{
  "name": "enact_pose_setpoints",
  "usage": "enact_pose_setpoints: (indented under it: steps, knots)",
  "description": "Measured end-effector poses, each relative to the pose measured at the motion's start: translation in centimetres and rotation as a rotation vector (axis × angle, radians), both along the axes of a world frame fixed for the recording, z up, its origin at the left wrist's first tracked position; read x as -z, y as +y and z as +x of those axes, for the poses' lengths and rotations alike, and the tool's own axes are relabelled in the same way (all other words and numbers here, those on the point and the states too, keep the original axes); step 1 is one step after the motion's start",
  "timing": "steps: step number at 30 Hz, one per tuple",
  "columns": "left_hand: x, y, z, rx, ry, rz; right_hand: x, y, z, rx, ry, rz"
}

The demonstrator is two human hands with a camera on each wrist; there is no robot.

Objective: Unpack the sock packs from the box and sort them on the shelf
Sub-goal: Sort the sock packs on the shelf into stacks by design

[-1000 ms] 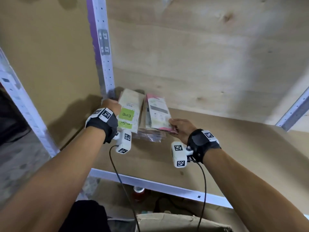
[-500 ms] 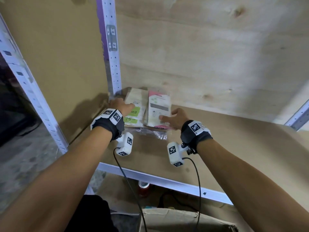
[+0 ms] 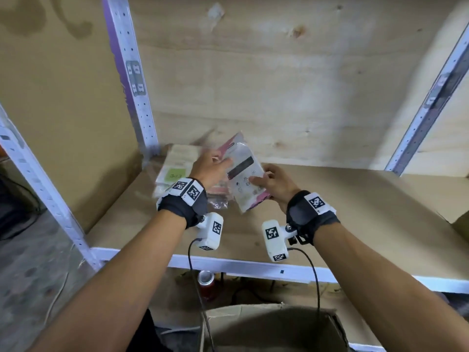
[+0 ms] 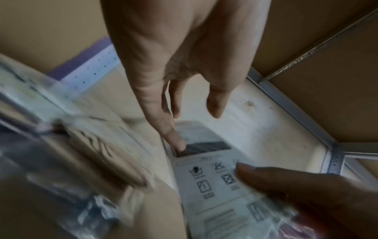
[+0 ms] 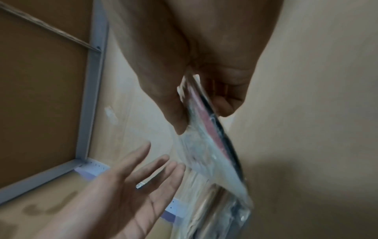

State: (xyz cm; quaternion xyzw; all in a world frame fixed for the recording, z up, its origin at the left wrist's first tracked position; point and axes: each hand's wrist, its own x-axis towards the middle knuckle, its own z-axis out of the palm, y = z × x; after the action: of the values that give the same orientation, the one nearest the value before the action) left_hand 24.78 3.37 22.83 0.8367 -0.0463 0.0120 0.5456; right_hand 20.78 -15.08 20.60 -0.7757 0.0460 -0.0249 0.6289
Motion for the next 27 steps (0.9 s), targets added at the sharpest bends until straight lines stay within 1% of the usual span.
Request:
enact_pose_setpoints:
  steps: [1,3,4,6,8,11,13,14,15,17,18,19,21,23,25,27]
  knots:
    - [0.1,-1.1,-0.5,0.057,0.041,-0.081,-0.3,-0.8,-0.9,0.016,-0.048,-0.047]
    - [0.1,-3.3,-1.7,0.167,0.149,-0.334,-0.8,-2.4,-2.7,0.031,-0.151,-0.178]
    - [0.0,-4.3,-2.2,0.191,0.195,-0.432,-0.8,-3.1,-3.5,0.030,-0.208,-0.255]
    - [0.0,-5.9,-2.8,0.208,0.243,-0.567,-0.7,-4.4,-5.0,0.036,-0.308,-0.424]
    - [0.2,-7.1,-3.0,0.208,0.266,-0.654,-0.3,-5.5,-6.3,0.036,-0.337,-0.579]
    - [0.9,-8.5,-3.0,0.155,0.237,-0.627,0.3,-7.3,-7.2,-0.031,-0.260,-0.727]
    - [1.6,-9.1,-2.9,0.110,0.201,-0.613,0.4,-8.6,-7.4,-0.088,-0.204,-0.699]
    - [2.1,-9.3,-2.8,0.100,0.188,-0.625,0.4,-9.3,-7.3,-0.074,-0.194,-0.650]
    - [2.6,-9.4,-2.7,0.099,0.181,-0.653,0.3,-9.9,-7.0,-0.017,-0.192,-0.614]
    - [3.7,-9.7,-2.8,0.118,0.180,-0.719,0.3,-11.1,-6.2,0.152,-0.169,-0.633]
    - [4.1,-9.8,-2.9,0.126,0.187,-0.747,0.2,-11.7,-5.7,0.200,-0.127,-0.642]
    - [4.5,-10.1,-2.9,0.132,0.199,-0.770,0.1,-12.1,-5.3,0.210,-0.068,-0.616]
    - [4.9,-10.4,-2.7,0.140,0.232,-0.812,0.2,-12.6,-4.7,0.166,0.036,-0.444]
    - [4.7,-10.4,-2.6,0.142,0.251,-0.824,0.5,-13.2,-4.6,0.155,0.066,-0.247]
    - [4.4,-9.8,-2.2,0.108,0.204,-0.783,0.8,-14.1,-4.6,0.170,0.062,-0.178]
    - [4.0,-8.7,-1.8,0.030,0.119,-0.721,0.9,-14.9,-4.8,0.159,0.080,-0.146]
